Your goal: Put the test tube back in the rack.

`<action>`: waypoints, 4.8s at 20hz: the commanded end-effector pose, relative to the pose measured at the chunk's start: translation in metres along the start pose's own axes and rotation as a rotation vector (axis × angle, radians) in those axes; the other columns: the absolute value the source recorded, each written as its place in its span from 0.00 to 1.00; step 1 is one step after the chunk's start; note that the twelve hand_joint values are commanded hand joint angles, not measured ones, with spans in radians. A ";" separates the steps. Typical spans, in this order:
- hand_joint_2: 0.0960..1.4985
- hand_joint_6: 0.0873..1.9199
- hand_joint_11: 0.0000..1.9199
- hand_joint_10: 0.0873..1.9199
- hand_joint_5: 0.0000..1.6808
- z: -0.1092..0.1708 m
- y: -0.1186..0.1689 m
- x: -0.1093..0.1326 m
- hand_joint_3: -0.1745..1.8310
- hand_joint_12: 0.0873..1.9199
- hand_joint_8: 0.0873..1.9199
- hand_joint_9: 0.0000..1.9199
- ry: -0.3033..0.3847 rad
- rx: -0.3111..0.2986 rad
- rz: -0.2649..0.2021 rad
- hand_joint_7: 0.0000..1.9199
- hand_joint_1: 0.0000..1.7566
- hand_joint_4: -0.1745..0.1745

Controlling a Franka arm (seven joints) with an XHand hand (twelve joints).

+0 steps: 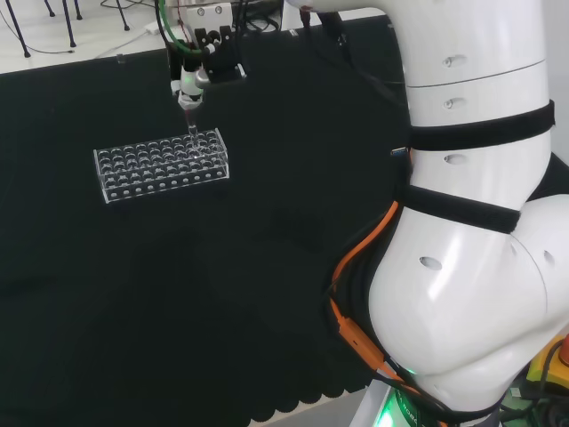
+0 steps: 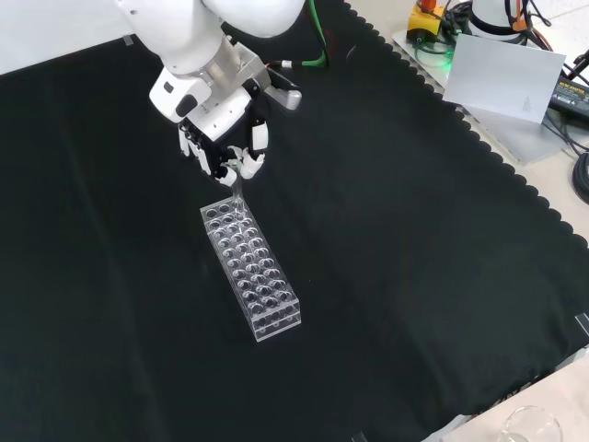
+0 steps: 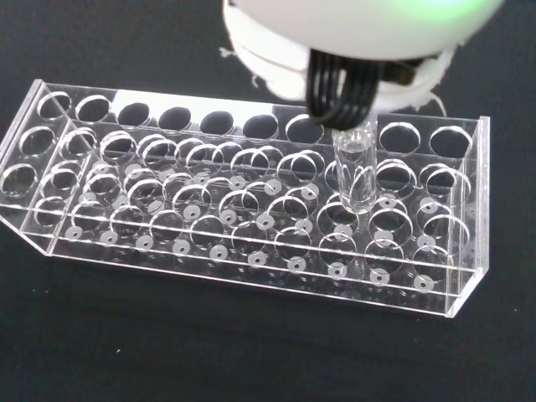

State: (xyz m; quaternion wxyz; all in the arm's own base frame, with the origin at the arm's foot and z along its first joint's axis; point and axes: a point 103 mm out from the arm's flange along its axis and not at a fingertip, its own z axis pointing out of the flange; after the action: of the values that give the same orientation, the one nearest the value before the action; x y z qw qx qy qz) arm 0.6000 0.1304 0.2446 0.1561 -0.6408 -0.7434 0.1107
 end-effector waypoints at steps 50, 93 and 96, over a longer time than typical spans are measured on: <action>0.40 0.24 0.53 0.27 0.78 0.018 0.006 0.011 0.37 0.59 0.29 0.69 0.012 0.031 -0.013 0.89 0.82 0.00; 0.40 0.24 0.52 0.27 0.78 0.063 0.025 0.004 0.37 0.59 0.29 0.69 0.033 0.111 -0.014 0.89 0.82 0.00; 0.40 0.24 0.52 0.27 0.78 0.066 0.025 0.004 0.37 0.59 0.29 0.69 0.031 0.116 -0.014 0.89 0.82 0.00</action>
State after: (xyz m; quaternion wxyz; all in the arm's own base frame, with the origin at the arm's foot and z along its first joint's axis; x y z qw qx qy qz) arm 0.6003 0.1405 0.1783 0.2016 -0.6289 -0.7378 0.1396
